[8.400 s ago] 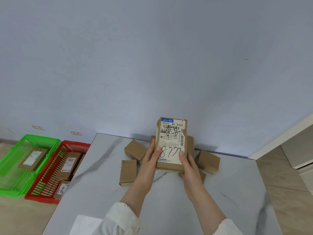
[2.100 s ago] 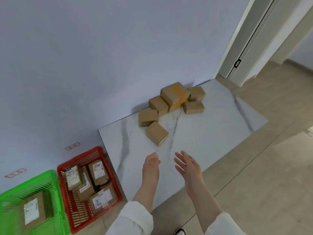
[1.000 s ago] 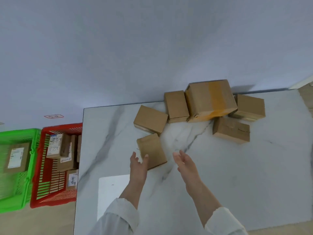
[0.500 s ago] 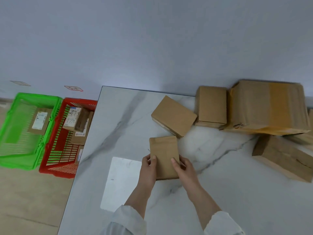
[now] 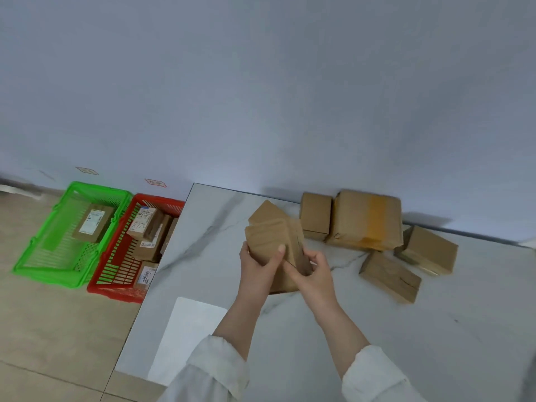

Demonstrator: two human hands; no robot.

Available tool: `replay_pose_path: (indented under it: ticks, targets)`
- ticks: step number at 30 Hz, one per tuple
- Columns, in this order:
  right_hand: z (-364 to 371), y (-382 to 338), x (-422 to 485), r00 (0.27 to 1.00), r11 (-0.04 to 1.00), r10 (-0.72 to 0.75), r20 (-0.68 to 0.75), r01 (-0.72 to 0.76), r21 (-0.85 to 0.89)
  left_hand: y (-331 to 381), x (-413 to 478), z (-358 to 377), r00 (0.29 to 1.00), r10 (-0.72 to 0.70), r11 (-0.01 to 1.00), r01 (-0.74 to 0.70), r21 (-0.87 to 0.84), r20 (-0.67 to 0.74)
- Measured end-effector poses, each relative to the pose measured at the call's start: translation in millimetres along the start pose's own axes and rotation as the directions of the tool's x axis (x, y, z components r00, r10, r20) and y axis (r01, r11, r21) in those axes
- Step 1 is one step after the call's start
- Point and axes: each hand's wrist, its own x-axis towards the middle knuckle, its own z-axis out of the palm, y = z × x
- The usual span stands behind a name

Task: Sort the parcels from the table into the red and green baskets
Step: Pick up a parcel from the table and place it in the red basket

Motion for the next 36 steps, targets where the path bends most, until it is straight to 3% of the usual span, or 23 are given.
replay_pose_path:
  ticks: [4,7,11,13,16,18,21,24,27,29,32,36]
  targets:
    - [-11,-27,-45,0.978,0.972,-0.189,-0.089,0.173,-0.158,25,-34,5,0.998,0.04,0.998,-0.038,-0.042,0.043]
    - [-27,-42,-71,0.961,0.949,-0.275,-0.036,0.265,-0.172,38,-49,-4,0.995,0.068,0.993,-0.059,-0.106,0.079]
    - [-49,-60,-89,0.984,0.977,-0.179,0.002,0.178,0.115,53,-60,-28,0.946,0.12,0.973,-0.052,-0.224,0.303]
    - [-56,-67,-95,0.986,0.981,-0.117,0.121,0.096,0.17,59,-68,-36,0.897,0.149,0.966,-0.043,-0.254,0.415]
    - [-54,-75,-105,0.962,0.97,-0.082,0.26,0.017,0.242,60,-72,-40,0.865,0.174,0.967,-0.061,-0.246,0.471]
    - [-50,-77,-106,0.975,0.956,-0.09,0.204,0.027,0.293,64,-79,-39,0.873,0.206,0.963,-0.103,-0.247,0.442]
    - [-43,-75,-104,0.993,0.957,-0.117,0.023,0.107,0.27,66,-91,-34,0.924,0.274,0.95,-0.217,-0.222,0.266]
    - [-35,-74,-107,0.969,0.976,-0.201,-0.142,0.21,0.053,65,-96,-28,0.941,0.277,0.95,-0.238,-0.203,0.193]
    - [-24,-73,-112,0.89,0.914,-0.396,-0.227,0.358,-0.191,68,-97,-22,0.955,0.232,0.961,-0.196,-0.194,0.187]
    - [-20,-72,-113,0.848,0.87,-0.468,-0.248,0.392,-0.3,70,-96,-21,0.957,0.201,0.967,-0.161,-0.195,0.207]
    - [-25,-73,-115,0.845,0.841,-0.502,-0.186,0.427,-0.332,72,-91,-23,0.957,0.193,0.968,-0.149,-0.204,0.218]
    - [-35,-80,-115,0.874,0.879,-0.469,-0.126,0.448,-0.162,76,-85,-31,0.953,0.196,0.969,-0.153,-0.192,0.231]
